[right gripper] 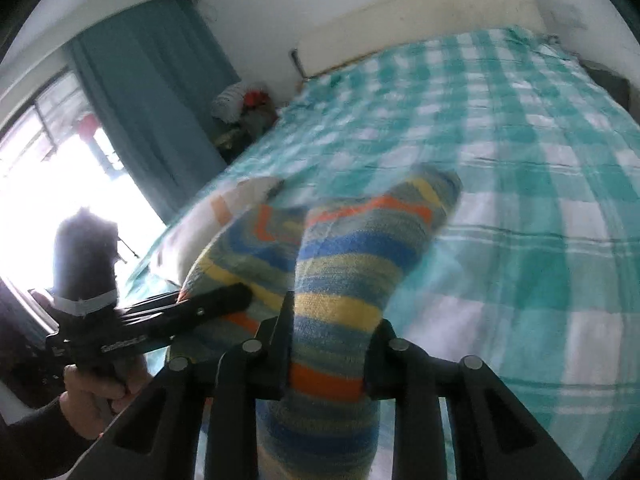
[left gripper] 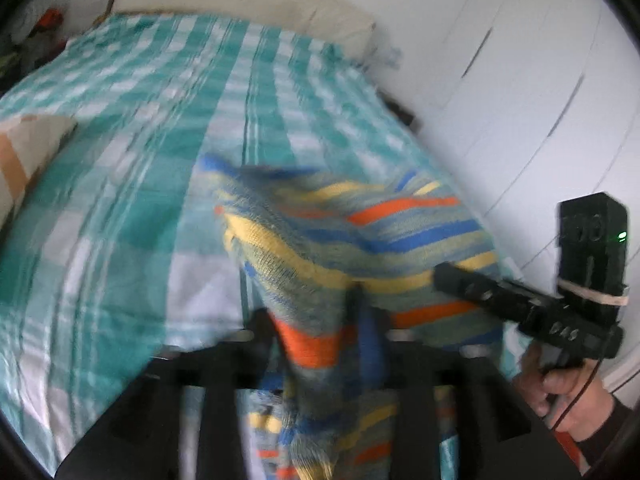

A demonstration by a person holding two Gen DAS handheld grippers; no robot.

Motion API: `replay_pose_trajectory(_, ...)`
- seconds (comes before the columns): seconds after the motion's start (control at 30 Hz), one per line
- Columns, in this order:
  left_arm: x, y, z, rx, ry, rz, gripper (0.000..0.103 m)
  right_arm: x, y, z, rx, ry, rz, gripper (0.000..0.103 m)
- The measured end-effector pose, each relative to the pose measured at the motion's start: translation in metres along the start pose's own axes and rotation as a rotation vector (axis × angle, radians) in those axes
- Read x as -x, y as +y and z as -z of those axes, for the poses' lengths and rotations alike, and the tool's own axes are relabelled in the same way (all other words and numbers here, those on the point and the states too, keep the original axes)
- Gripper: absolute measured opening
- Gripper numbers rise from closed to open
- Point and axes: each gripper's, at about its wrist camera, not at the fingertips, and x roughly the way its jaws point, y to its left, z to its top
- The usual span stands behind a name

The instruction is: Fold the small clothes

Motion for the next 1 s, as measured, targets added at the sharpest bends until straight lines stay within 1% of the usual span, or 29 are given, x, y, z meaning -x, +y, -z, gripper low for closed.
replay_pose_trajectory(0.03, -0.022, 0.002, 0.014, 0.02, 0.083, -0.043, 0.102, -0.008, -0.017, 0.011, -0.048, 0.066, 0.077, 0.064)
replay_pose_trajectory(0.07, -0.031, 0.005, 0.024, 0.021, 0.111, -0.081, 0.098, -0.014, -0.034, 0.024, -0.089, 0.133, 0.165, 0.081)
replay_pose_trajectory(0.1, -0.039, 0.007, 0.038, 0.006, 0.15, -0.146, 0.089, -0.014, -0.046, 0.037, -0.109, 0.169, 0.242, 0.097)
replay_pose_trajectory(0.13, -0.042, 0.009, 0.054, -0.016, 0.187, -0.218, 0.083, -0.005, -0.056, 0.054, -0.106, 0.179, 0.315, 0.096)
replay_pose_trajectory(0.17, -0.038, 0.01, 0.067, -0.028, 0.197, -0.26, 0.083, 0.006, -0.059, 0.066, -0.09, 0.172, 0.347, 0.096)
replay_pose_trajectory(0.2, -0.024, 0.009, 0.083, -0.037, 0.173, -0.303, 0.084, 0.022, -0.058, 0.083, -0.067, 0.162, 0.383, 0.096)
replay_pose_trajectory(0.23, -0.011, 0.008, 0.092, -0.038, 0.149, -0.328, 0.088, 0.032, -0.055, 0.094, -0.057, 0.159, 0.406, 0.096)
replay_pose_trajectory(0.27, 0.002, 0.005, 0.101, -0.039, 0.125, -0.358, 0.091, 0.043, -0.05, 0.105, -0.05, 0.155, 0.422, 0.096)
replay_pose_trajectory(0.3, 0.017, 0.0, 0.11, -0.042, 0.1, -0.391, 0.097, 0.056, -0.043, 0.117, -0.039, 0.147, 0.438, 0.096)
replay_pose_trajectory(0.4, 0.053, -0.023, 0.128, -0.082, 0.023, -0.485, 0.1, 0.082, -0.011, 0.141, -0.023, 0.126, 0.469, 0.097)
replay_pose_trajectory(0.43, 0.066, -0.037, 0.135, -0.101, 0.002, -0.538, 0.1, 0.084, -0.004, 0.148, -0.023, 0.119, 0.472, 0.097)
replay_pose_trajectory(0.47, 0.067, -0.042, 0.135, -0.107, -0.004, -0.568, 0.1, 0.096, 0.004, 0.155, -0.025, 0.112, 0.47, 0.097)
replay_pose_trajectory(0.53, 0.086, -0.063, 0.146, -0.102, -0.012, -0.638, 0.101, 0.119, 0.026, 0.169, -0.036, 0.09, 0.458, 0.097)
replay_pose_trajectory(0.57, 0.092, -0.07, 0.15, -0.097, -0.013, -0.654, 0.101, 0.127, 0.036, 0.174, -0.037, 0.084, 0.457, 0.098)
replay_pose_trajectory(0.6, 0.093, -0.073, 0.15, -0.092, -0.016, -0.659, 0.101, 0.134, 0.047, 0.179, -0.03, 0.081, 0.453, 0.098)
replay_pose_trajectory(0.63, 0.102, -0.079, 0.157, -0.082, -0.02, -0.656, 0.101, 0.137, 0.053, 0.181, -0.023, 0.079, 0.449, 0.098)
replay_pose_trajectory(0.77, 0.123, -0.097, 0.171, -0.053, 0.023, -0.604, 0.101, 0.154, 0.079, 0.19, 0.012, 0.081, 0.441, 0.098)
replay_pose_trajectory(0.87, 0.131, -0.106, 0.176, -0.054, 0.014, -0.58, 0.101, 0.166, 0.092, 0.19, 0.033, 0.066, 0.454, 0.098)
replay_pose_trajectory(0.93, 0.133, -0.112, 0.176, -0.076, 0.013, -0.584, 0.101, 0.172, 0.097, 0.187, 0.039, 0.052, 0.458, 0.102)
replay_pose_trajectory(1.0, 0.136, -0.115, 0.176, -0.079, 0.017, -0.577, 0.101, 0.18, 0.103, 0.183, 0.053, 0.034, 0.466, 0.102)
